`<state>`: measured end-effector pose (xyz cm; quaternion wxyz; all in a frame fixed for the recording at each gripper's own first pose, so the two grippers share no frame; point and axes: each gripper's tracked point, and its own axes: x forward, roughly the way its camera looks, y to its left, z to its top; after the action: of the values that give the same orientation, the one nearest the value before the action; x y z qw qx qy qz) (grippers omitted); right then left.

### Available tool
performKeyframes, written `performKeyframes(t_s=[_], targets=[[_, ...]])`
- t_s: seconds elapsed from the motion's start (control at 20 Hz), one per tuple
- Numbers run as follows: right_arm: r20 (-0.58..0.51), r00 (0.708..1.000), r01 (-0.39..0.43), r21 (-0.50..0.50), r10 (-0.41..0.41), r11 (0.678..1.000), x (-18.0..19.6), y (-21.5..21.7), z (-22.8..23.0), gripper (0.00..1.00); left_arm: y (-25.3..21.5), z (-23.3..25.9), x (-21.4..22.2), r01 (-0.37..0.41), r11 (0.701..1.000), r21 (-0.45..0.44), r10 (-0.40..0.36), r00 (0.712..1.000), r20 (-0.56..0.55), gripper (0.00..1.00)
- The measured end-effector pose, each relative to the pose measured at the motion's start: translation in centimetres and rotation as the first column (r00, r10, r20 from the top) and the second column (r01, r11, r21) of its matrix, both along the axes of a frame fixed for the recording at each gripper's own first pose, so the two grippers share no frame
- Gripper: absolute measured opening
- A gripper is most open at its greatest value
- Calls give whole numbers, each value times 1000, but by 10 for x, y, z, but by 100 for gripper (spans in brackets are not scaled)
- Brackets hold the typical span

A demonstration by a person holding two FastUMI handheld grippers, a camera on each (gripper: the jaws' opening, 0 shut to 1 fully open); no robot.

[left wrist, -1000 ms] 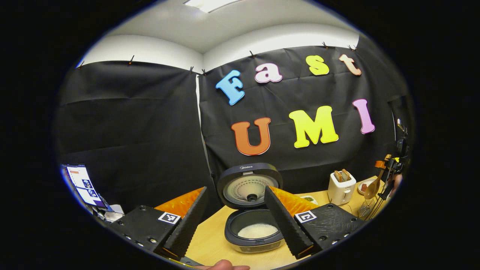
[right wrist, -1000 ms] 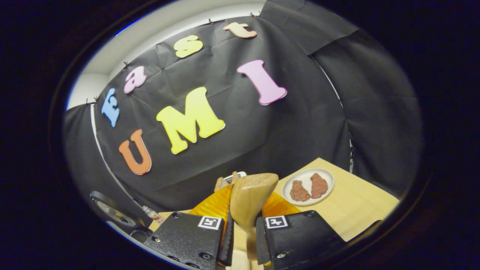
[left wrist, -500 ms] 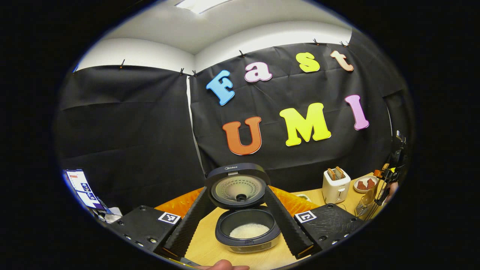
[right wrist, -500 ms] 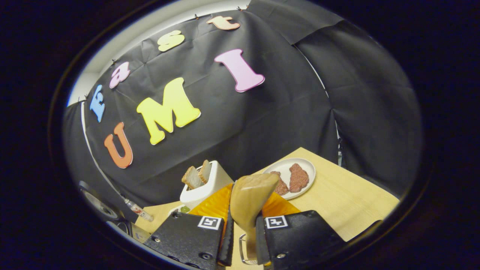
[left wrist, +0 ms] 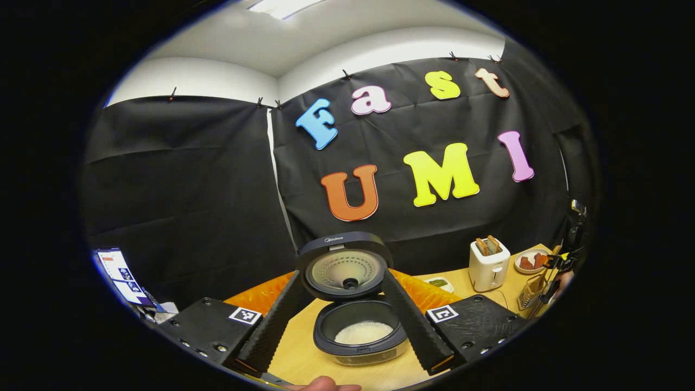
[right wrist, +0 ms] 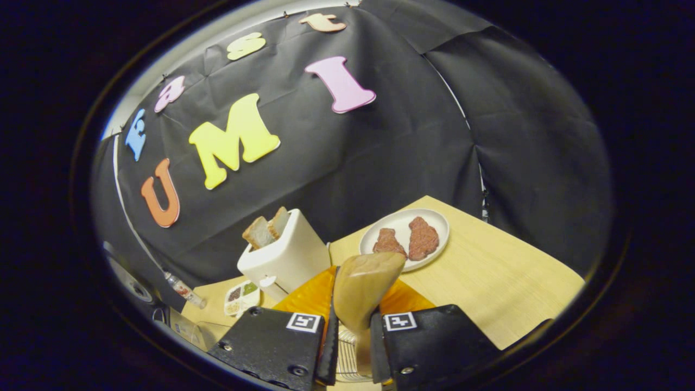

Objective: Close the left gripper, press the button to open the rice cooker; take a wooden spoon from the chopstick holder with the right hand, scoop a spoonful of rice and pour it into the rice cooker, then put the wooden spoon back into the chopstick holder.

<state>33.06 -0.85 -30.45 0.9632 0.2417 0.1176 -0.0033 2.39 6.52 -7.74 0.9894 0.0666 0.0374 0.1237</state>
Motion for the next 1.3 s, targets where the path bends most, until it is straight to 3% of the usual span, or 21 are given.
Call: performKeyframes(t_s=[0.3,0.4,0.5,0.55,0.6,0.7,0.75,0.85,0.95,1.2,1.3], targets=[[-46,999,26,-55,-28,998,0,-11,-10,30,-3,3,1,15,1000,3,-15,1000,9,95],[-79,996,39,-78,-45,996,-5,-19,-16,35,-3,5,1,16,1000,4,-16,1000,10,95],[-111,992,40,-121,-54,992,-5,-21,-23,70,-1,6,0,15,1000,2,-15,1000,12,95],[-109,992,55,-143,-71,988,-7,-27,-21,78,0,6,0,15,1000,3,-15,1000,14,95],[-100,991,74,-176,-93,982,-6,-33,-19,82,0,6,0,15,1000,5,-15,1000,14,95],[-92,991,77,-227,-100,971,-13,-38,-10,80,1,8,-1,17,1000,7,-18,1000,14,95],[-84,992,73,-246,-97,967,-18,-38,-4,87,1,8,-1,19,1000,6,-19,1000,15,95],[-62,993,83,-283,-104,955,-31,-45,15,94,2,11,-2,23,1000,4,-23,1000,21,95],[-18,994,98,-329,-110,939,-48,-47,46,93,1,12,-2,31,1000,-2,-31,999,23,95],[82,996,57,-432,-24,900,-100,-16,138,96,2,17,-3,54,998,-11,-54,998,33,95],[127,992,50,-430,6,901,-131,4,177,100,2,19,-4,65,998,-17,-64,997,41,95]])
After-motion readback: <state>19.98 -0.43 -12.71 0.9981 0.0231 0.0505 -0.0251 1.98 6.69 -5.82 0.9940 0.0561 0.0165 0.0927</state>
